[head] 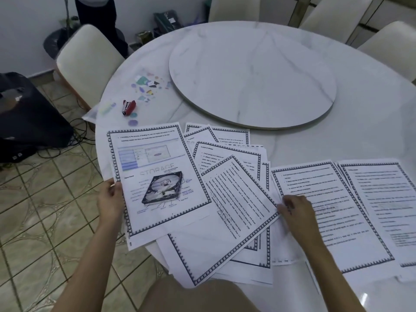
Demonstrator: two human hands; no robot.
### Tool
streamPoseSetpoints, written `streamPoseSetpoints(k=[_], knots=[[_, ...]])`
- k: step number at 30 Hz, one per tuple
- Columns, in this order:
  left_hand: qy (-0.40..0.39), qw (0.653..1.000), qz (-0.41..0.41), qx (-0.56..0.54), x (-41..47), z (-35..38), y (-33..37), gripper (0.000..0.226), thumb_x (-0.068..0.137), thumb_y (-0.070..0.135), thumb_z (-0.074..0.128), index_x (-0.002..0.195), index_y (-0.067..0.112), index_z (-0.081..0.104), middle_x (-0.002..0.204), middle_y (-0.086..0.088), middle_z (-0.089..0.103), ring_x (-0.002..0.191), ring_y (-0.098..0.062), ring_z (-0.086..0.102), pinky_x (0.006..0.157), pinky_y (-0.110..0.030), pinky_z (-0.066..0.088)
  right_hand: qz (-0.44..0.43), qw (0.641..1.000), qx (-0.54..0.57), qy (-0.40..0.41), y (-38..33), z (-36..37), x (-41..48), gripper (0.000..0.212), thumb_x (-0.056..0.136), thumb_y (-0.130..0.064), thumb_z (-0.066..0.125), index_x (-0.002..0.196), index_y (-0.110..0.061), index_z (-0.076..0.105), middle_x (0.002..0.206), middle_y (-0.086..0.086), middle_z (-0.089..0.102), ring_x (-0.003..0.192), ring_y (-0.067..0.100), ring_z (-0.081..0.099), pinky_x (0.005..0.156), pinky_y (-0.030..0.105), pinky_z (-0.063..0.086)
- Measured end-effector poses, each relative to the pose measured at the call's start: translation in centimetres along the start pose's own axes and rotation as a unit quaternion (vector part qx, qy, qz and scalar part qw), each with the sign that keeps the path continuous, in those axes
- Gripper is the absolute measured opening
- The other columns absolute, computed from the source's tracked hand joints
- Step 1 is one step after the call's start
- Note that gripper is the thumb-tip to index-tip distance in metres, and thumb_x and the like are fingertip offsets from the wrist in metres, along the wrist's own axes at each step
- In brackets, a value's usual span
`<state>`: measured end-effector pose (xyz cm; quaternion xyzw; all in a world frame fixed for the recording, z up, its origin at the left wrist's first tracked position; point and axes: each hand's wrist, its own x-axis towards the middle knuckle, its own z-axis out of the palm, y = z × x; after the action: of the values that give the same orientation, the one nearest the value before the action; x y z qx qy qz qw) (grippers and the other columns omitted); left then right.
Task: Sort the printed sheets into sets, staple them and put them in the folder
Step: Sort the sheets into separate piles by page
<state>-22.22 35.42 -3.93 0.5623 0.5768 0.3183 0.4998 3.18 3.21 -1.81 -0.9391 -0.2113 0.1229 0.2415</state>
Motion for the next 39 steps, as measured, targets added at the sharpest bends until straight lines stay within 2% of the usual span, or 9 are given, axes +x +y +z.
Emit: streamPoseSetpoints(k=[8,15,18,20,22,25,32,35,39], knots=[[-0.039,0.999,0.007,0.011,-0.2,-0.6,-0.3,0.028,0.097,0.015,0.043,0.118,-0.002,0.052,0.113,-0.022,0.061,0.094,-0.027,0.057,0.083,-0.043,0.045,0.045,0.998,-0.036,-0.022,-2.2,0.7,-0.9,0.057,0.076,-0.025,0.073,0.121,0.003,0.051,0.118,0.020,0.046,0.114,0.033,0.039,0.091,0.035,0.035],[-0.041,0.999,0.012,0.015,-0.1,-0.5,0.2,0.028,0.098,0.014,0.042,0.118,-0.003,0.052,0.115,-0.023,0.060,0.094,-0.025,0.054,0.082,-0.039,0.043,0.077,0.996,0.013,-0.051,-2.7,0.1,-0.7,0.036,0.079,-0.018,0.071,0.108,-0.002,0.058,0.101,0.013,0.053,0.096,0.025,0.051,0.075,0.028,0.037],[-0.041,0.999,0.009,0.005,0.1,-0.5,0.3,0.028,0.098,0.016,0.042,0.118,-0.001,0.052,0.110,-0.019,0.060,0.091,-0.023,0.053,0.077,-0.035,0.040,0.079,0.980,0.167,-0.069,-3.0,-0.8,-0.9,0.013,0.083,-0.015,0.066,0.091,-0.005,0.062,0.085,0.007,0.061,0.084,0.024,0.056,0.064,0.025,0.040],[-0.042,0.999,0.005,0.000,0.2,-0.6,0.3,0.027,0.098,0.015,0.041,0.118,-0.001,0.052,0.107,-0.016,0.059,0.090,-0.023,0.052,0.076,-0.034,0.040,0.098,0.917,0.380,-0.071,-2.7,-1.0,-1.0,0.015,0.083,-0.017,0.065,0.093,-0.007,0.065,0.088,0.008,0.069,0.088,0.028,0.062,0.067,0.026,0.052],[-0.042,0.999,0.004,-0.002,0.3,-0.7,0.0,0.027,0.098,0.015,0.042,0.117,-0.001,0.052,0.110,-0.020,0.060,0.091,-0.024,0.053,0.079,-0.039,0.043,0.126,0.778,0.607,-0.098,-2.6,-0.5,-1.2,0.041,0.074,-0.026,0.070,0.109,-0.005,0.062,0.106,0.012,0.069,0.103,0.030,0.062,0.083,0.033,0.056],[-0.043,0.999,0.000,-0.004,0.3,-0.7,-0.3,0.028,0.098,0.014,0.042,0.118,-0.003,0.052,0.115,-0.025,0.060,0.094,-0.030,0.056,0.084,-0.044,0.045,0.149,0.680,0.696,-0.174,-3.2,1.2,-2.6,0.073,0.065,-0.031,0.077,0.128,-0.006,0.050,0.127,0.015,0.059,0.119,0.029,0.055,0.098,0.043,0.045],[-0.047,0.999,-0.013,-0.021,-0.1,-0.6,-0.1,0.027,0.098,0.013,0.041,0.118,-0.001,0.051,0.115,-0.025,0.060,0.092,-0.026,0.055,0.082,-0.044,0.044,0.173,0.790,0.569,-0.149,-5.3,4.9,-6.0,0.086,0.049,-0.043,0.086,0.123,-0.012,0.054,0.114,0.009,0.067,0.103,0.031,0.064,0.077,0.042,0.057],[-0.044,0.999,-0.012,-0.023,-0.5,-0.6,0.0,0.027,0.098,0.013,0.040,0.119,-0.002,0.051,0.114,-0.024,0.060,0.093,-0.025,0.054,0.078,-0.039,0.044,0.132,0.848,0.508,-0.071,-5.6,3.4,-5.2,0.048,0.076,-0.030,0.072,0.118,-0.012,0.059,0.106,0.005,0.070,0.099,0.026,0.066,0.086,0.046,0.054],[-0.020,1.000,0.009,-0.012,-1.2,-0.3,0.6,0.028,0.098,0.009,0.038,0.121,-0.002,0.050,0.104,-0.009,0.052,0.093,-0.020,0.047,0.061,-0.019,0.037,0.100,0.838,0.536,-0.024,-4.4,-1.4,-2.5,0.085,0.030,-0.059,0.086,0.098,-0.013,0.064,0.093,0.001,0.074,0.086,0.019,0.071,0.073,0.030,0.058]])
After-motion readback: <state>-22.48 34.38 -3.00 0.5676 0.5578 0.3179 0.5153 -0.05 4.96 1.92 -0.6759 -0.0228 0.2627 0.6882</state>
